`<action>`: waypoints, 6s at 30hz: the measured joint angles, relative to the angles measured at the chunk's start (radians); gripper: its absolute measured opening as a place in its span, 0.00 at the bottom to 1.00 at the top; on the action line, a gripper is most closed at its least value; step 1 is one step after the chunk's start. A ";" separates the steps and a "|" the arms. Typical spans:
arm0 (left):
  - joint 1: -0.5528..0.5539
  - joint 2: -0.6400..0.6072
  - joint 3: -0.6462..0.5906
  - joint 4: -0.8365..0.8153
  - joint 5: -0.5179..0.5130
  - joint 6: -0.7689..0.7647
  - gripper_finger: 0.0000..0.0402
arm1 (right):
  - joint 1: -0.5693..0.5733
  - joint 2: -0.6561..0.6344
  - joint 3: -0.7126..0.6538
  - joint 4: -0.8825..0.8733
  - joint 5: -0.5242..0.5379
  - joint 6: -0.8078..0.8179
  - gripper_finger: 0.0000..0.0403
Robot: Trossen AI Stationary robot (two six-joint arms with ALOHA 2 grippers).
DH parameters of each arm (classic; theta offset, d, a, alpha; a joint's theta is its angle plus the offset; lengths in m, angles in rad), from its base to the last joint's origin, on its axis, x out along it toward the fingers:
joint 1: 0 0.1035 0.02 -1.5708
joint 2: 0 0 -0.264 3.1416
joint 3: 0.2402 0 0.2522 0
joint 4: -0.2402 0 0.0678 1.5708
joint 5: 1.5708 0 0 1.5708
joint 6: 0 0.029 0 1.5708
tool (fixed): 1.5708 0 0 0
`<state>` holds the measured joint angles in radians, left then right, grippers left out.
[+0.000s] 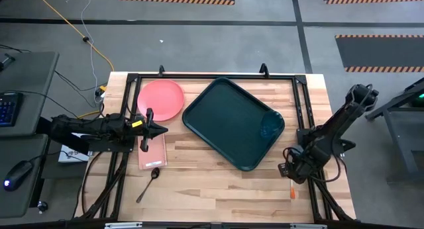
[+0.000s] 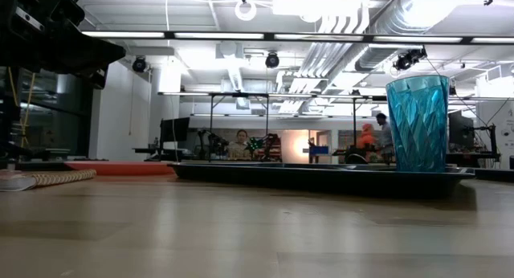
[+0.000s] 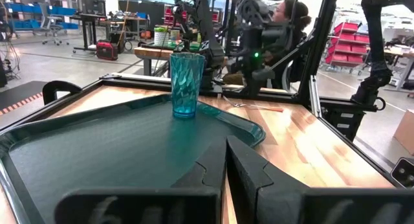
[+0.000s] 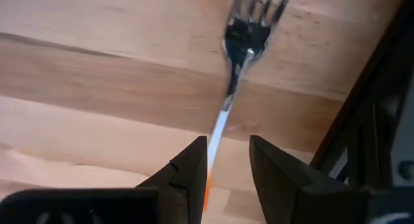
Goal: Pick and place plate/cup/fork/spoon on tray
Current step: Put the orange fork on the black serving tray to the left
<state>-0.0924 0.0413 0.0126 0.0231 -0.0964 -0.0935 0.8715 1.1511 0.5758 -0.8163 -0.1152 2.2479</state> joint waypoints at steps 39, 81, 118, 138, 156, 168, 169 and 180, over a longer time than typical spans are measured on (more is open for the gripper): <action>0.000 0.000 0.000 0.000 0.000 0.000 0.01 | -0.001 0.169 -0.057 0.100 0.036 0.062 0.27; 0.000 0.000 0.000 0.000 0.000 0.000 0.01 | -0.308 0.137 0.323 0.413 0.776 -1.055 0.00; 0.000 0.000 0.000 0.000 0.005 0.000 0.01 | -0.479 0.355 0.326 0.638 1.080 -0.966 0.00; 0.000 0.000 0.000 -0.002 0.006 0.150 0.01 | -0.697 0.355 0.327 1.227 0.696 -1.852 0.00; 0.000 0.001 0.000 0.228 -0.075 -0.046 0.01 | -0.768 0.355 0.327 1.248 0.553 -1.987 0.00; 0.000 0.337 0.023 0.560 -0.102 -0.017 0.32 | -0.822 0.355 0.327 1.338 0.506 -1.987 0.00; 0.000 0.376 0.037 0.560 -0.114 -0.029 0.37 | -0.826 0.355 0.327 1.355 0.486 -1.991 0.00; 0.000 0.825 0.270 0.626 -0.112 -0.076 0.68 | -0.839 0.447 0.327 1.571 0.310 -2.031 0.00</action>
<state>-0.0921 0.8660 0.2823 0.6495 -0.2081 -0.1694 0.0320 1.5982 0.9031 0.7550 0.1947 0.2166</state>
